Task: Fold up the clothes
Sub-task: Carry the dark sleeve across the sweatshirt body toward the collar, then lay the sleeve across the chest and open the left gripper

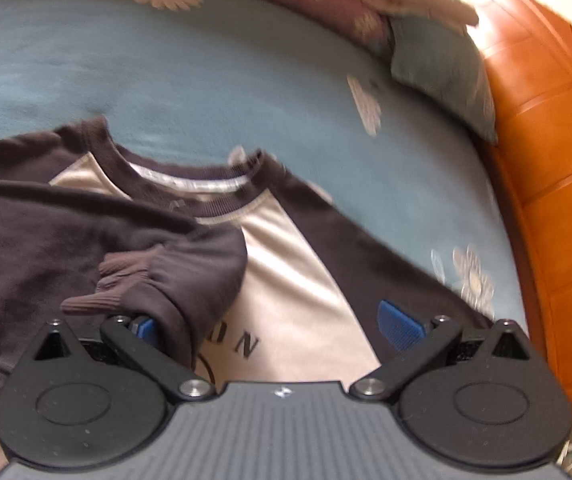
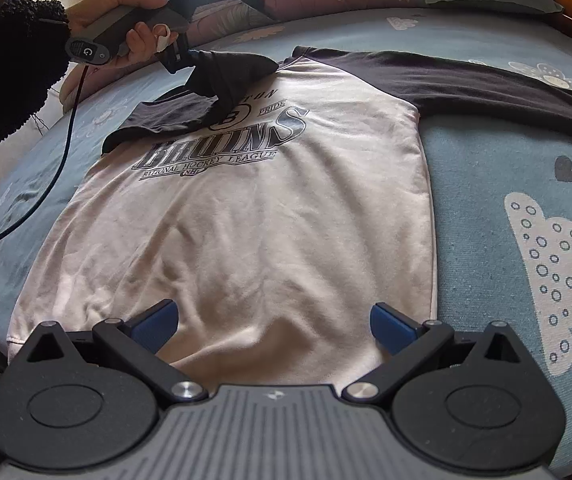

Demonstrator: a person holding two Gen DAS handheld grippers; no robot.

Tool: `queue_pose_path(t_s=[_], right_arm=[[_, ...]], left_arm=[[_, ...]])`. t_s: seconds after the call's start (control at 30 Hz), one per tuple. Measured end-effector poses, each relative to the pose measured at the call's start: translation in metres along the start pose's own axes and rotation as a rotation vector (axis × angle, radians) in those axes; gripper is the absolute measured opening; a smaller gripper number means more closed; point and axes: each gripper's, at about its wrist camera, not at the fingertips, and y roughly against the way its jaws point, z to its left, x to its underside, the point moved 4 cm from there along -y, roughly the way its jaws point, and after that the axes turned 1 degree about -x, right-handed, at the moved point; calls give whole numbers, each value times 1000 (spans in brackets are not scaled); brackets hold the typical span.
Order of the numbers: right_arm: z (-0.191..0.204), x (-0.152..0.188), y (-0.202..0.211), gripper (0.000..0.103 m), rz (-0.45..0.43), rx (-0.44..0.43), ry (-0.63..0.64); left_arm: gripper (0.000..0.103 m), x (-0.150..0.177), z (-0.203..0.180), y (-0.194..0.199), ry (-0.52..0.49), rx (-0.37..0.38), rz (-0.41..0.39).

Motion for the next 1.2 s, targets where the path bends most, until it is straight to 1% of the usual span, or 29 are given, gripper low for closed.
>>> queue_pose_path(t_s=[0.07, 0.13, 0.2, 0.23, 0.3, 0.33, 0.37, 0.43, 0.5, 0.57, 0.6, 0.63, 0.73, 0.87, 0.97, 1.0, 1.07, 1.1, 1.2], right_arm=[[-1, 0, -1, 103, 1, -3, -6], [-2, 0, -2, 103, 2, -4, -10], [-1, 1, -2, 103, 2, -4, -11], [-1, 1, -2, 103, 3, -2, -8], [0, 2, -3, 103, 5, 0, -3], [0, 2, -2, 103, 5, -1, -4], [0, 2, -2, 103, 5, -2, -6], [-1, 2, -2, 103, 4, -6, -14], [-2, 2, -2, 103, 3, -8, -19], [-2, 2, -2, 103, 3, -7, -17], [-2, 3, -2, 103, 4, -6, -16], [-1, 3, -2, 103, 5, -4, -15], [-1, 3, -2, 103, 7, -2, -15], [-1, 2, -2, 103, 9, -2, -22], [-1, 2, 0, 103, 12, -3, -29], [-2, 1, 0, 103, 13, -2, -32], [-2, 0, 3, 103, 14, 2, -38], [-2, -2, 5, 103, 13, 6, -39], [-2, -11, 10, 103, 5, 37, -27]], left_arm=[[102, 0, -11, 2, -55, -10, -31], [102, 2, -23, 1, -85, 35, -32], [102, 4, -37, -1, -114, 62, -63], [102, 6, -45, -3, -144, 70, -72], [102, 15, -62, -11, -234, 88, -66], [102, 22, -71, -16, -300, 87, -54], [102, 31, -80, -22, -383, 68, -38], [102, 54, -93, -36, -539, 0, 6], [102, 78, -99, -50, -666, -60, 53], [102, 94, -98, -57, -742, -102, 73], [102, 99, -96, -58, -754, -110, 77], [102, 101, -93, -57, -744, -104, 81], [102, 101, -80, -48, -651, -50, 96], [102, 97, -52, -23, -374, 120, 128], [102, 105, -28, 1, -211, 228, 117], [102, 109, -19, 10, -170, 250, 107], [102, 120, -2, 26, -143, 239, 78], [102, 126, 7, 33, -142, 215, 62], [102, 138, 34, 52, -169, 78, 10]])
